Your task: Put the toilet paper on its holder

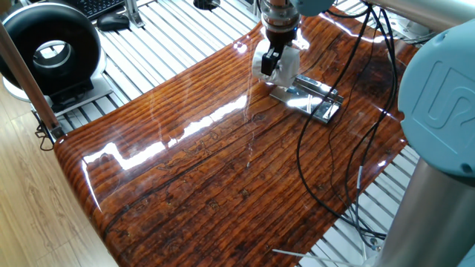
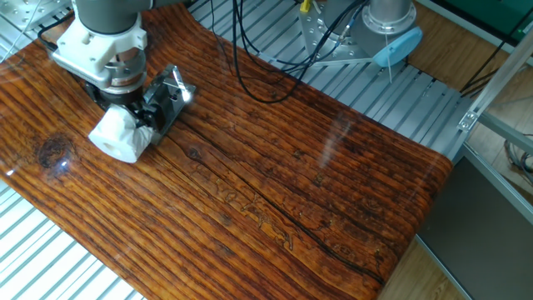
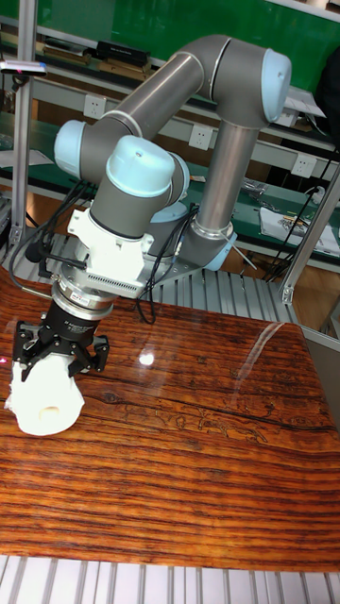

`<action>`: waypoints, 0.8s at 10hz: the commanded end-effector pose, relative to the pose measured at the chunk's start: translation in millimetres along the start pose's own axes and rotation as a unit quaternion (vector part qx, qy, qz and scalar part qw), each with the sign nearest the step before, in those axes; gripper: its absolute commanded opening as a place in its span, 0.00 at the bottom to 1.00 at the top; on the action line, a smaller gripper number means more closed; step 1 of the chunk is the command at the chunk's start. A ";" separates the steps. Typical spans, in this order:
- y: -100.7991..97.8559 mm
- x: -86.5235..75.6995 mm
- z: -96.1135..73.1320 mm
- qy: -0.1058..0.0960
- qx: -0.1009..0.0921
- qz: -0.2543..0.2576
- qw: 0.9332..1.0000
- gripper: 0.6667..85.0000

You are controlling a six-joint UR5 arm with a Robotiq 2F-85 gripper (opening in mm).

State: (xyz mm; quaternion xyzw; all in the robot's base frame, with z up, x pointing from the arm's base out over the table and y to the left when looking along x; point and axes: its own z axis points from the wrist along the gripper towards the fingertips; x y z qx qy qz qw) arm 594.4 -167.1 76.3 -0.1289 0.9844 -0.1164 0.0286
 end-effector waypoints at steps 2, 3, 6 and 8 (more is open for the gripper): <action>-18.5 -7.1 -1.3 -0.014 0.033 -0.021 0.999 0.00; -21.2 -8.0 -1.5 -0.015 0.038 -0.021 0.999 0.00; -35.3 -9.5 -3.0 -0.017 0.066 -0.029 0.997 0.00; -43.1 -8.5 -4.1 -0.016 0.081 -0.014 0.997 0.00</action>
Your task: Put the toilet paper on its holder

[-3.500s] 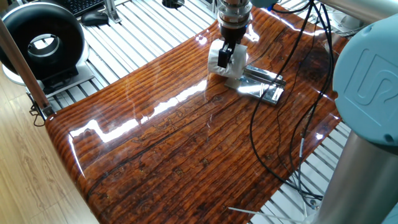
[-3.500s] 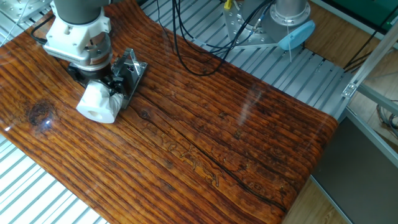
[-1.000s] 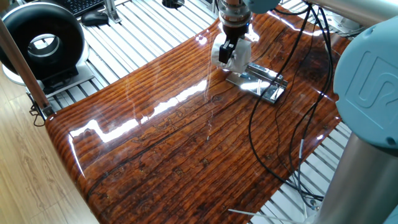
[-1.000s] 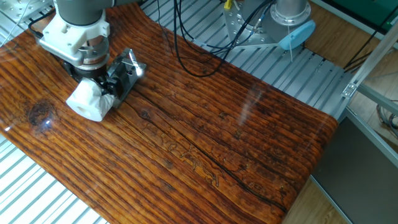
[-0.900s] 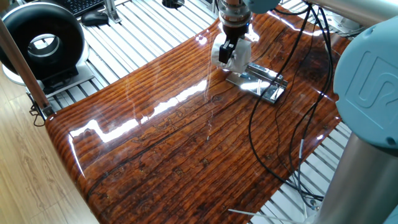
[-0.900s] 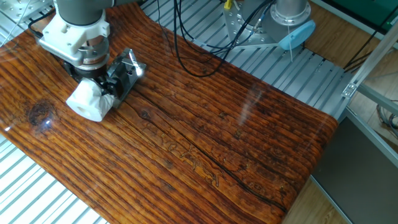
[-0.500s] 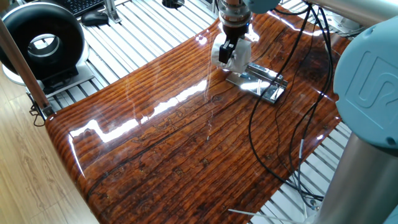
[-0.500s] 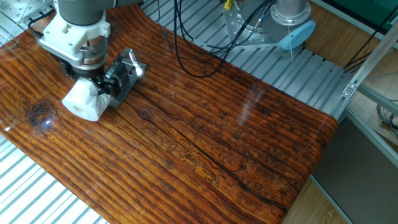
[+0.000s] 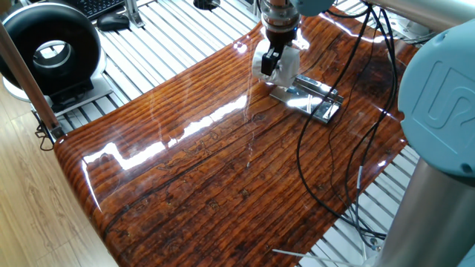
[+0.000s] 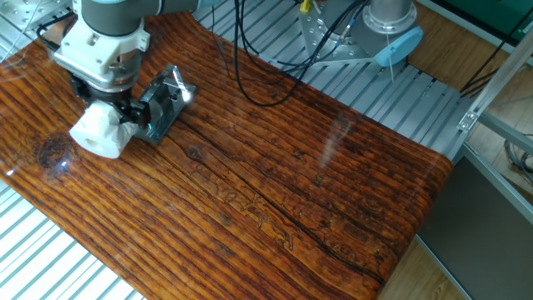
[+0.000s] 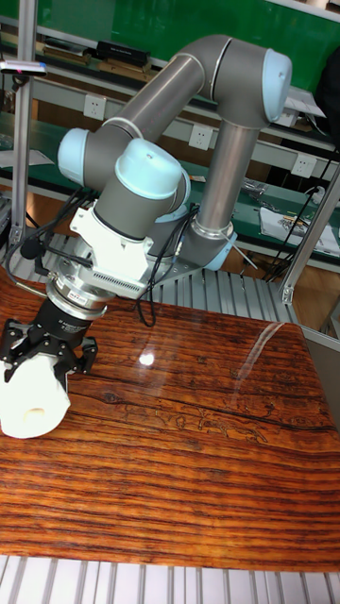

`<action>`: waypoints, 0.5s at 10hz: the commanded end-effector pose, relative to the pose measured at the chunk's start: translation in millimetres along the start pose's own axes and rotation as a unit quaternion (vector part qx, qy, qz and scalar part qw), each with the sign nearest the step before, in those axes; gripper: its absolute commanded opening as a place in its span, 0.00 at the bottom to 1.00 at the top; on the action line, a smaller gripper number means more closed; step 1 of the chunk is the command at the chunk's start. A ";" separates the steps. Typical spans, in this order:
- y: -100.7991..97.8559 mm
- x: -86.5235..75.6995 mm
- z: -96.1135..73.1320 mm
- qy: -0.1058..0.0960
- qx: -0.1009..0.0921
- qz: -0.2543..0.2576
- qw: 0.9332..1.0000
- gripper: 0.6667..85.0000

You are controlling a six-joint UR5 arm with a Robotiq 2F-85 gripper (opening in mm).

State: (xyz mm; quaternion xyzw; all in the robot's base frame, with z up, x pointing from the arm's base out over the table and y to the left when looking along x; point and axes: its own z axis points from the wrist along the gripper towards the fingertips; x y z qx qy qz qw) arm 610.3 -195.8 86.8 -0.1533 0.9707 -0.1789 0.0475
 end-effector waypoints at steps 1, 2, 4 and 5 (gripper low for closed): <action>-6.6 1.2 -0.4 0.001 0.010 0.034 0.999 0.00; -6.8 0.4 -0.4 -0.001 0.010 0.046 0.999 0.00; -0.6 -4.2 0.7 -0.007 0.012 0.070 0.997 0.00; -0.9 -6.9 0.9 -0.010 0.018 0.074 0.997 0.00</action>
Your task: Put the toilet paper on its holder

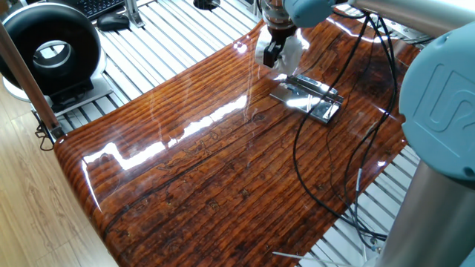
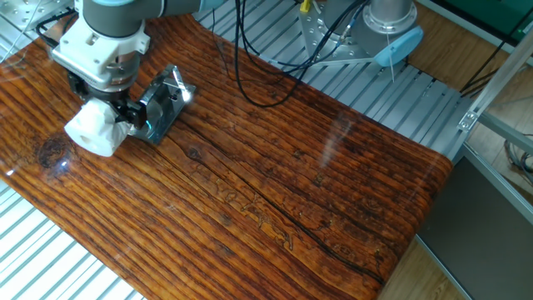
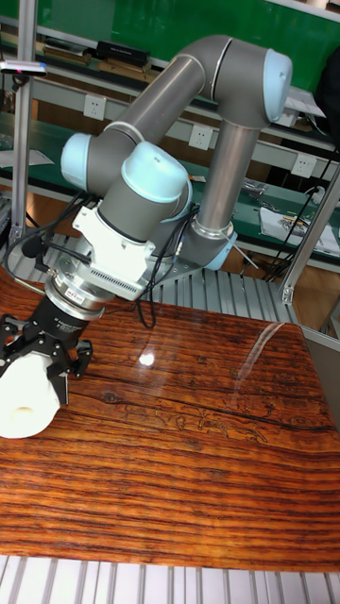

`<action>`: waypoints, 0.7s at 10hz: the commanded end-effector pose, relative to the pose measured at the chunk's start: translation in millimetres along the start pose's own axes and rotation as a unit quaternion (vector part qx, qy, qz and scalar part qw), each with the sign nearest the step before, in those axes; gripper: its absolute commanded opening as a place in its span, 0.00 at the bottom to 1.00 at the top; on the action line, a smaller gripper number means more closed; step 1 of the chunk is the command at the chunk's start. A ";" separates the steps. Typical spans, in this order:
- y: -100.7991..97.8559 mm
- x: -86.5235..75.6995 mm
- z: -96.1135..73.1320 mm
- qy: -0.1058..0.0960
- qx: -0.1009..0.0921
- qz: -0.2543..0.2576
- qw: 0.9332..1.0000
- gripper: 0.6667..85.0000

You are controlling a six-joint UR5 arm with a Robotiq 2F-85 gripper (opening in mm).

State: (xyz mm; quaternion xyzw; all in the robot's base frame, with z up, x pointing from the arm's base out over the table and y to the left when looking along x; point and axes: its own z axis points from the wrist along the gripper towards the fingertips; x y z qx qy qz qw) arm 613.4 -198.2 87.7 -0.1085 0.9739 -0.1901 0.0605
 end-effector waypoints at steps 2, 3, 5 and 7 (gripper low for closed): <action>1.1 -10.9 1.3 -0.015 0.014 0.029 0.999 0.00; -4.9 -14.7 3.1 -0.020 0.028 0.024 0.999 0.00; -6.4 -16.5 5.9 -0.021 0.036 0.029 0.999 0.00; 0.8 -14.1 3.0 -0.018 0.035 0.043 0.998 0.00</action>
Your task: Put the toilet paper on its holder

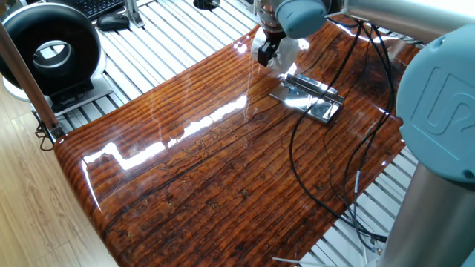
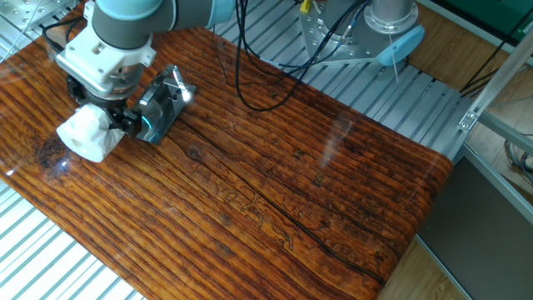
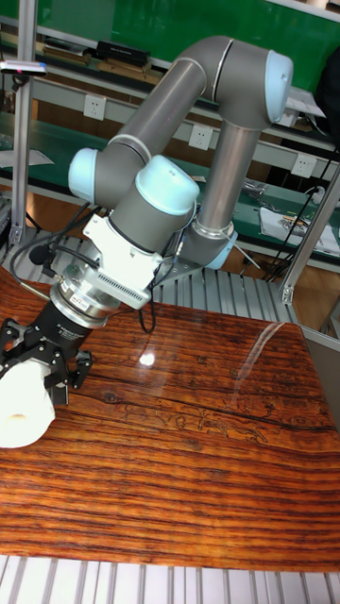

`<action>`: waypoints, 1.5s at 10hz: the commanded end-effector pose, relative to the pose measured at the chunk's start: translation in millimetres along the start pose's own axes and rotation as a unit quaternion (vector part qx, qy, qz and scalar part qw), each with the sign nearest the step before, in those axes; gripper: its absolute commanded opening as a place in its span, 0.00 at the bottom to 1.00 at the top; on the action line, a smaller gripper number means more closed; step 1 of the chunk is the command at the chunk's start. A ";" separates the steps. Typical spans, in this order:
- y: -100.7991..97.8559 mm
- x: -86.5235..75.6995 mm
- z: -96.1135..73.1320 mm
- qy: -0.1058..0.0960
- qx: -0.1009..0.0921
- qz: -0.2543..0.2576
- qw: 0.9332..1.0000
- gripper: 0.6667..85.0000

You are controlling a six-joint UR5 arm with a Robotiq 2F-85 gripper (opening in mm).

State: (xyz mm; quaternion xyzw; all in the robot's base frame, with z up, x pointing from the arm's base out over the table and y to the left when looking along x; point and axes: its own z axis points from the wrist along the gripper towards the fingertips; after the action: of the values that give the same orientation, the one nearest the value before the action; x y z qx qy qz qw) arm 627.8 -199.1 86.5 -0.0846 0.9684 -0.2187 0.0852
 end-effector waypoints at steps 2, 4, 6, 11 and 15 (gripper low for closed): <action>9.6 4.6 -3.3 0.004 0.010 0.026 1.000 0.00; 14.6 9.1 -5.8 0.007 0.015 0.033 0.999 0.00; 18.8 12.4 -7.2 0.010 0.020 0.038 0.999 0.00; 26.4 22.2 -12.1 0.018 0.023 0.049 0.998 0.00; 31.8 26.0 -13.3 0.022 0.016 0.059 0.998 0.00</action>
State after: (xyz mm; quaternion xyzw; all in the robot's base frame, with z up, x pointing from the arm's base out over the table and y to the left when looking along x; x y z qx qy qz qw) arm 600.0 -174.5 82.8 -0.0327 0.9671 -0.2394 0.0794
